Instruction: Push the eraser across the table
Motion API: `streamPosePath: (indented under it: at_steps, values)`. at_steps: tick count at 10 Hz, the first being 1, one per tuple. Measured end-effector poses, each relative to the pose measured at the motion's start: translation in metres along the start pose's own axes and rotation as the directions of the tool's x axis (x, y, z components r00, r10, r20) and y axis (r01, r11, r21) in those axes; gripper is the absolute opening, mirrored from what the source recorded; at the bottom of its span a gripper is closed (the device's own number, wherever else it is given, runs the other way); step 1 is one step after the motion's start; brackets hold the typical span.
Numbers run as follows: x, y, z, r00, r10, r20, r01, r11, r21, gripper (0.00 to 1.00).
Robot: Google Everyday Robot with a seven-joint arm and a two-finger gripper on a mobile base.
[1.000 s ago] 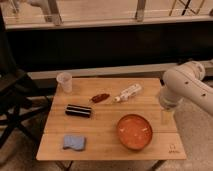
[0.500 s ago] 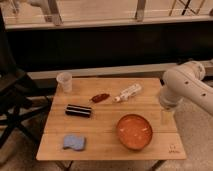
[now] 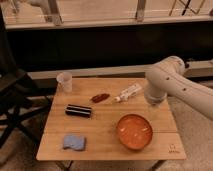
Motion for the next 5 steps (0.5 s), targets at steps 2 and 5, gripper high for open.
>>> streamPosePath:
  at_steps: [2,5]
  values:
    - [0.000,-0.004,0.001,1.000,-0.025,0.000,0.025,1.000,0.002,0.80]
    - [-0.033,-0.014,0.003,0.998,-0.065,0.008,0.065,0.998,0.006,0.80]
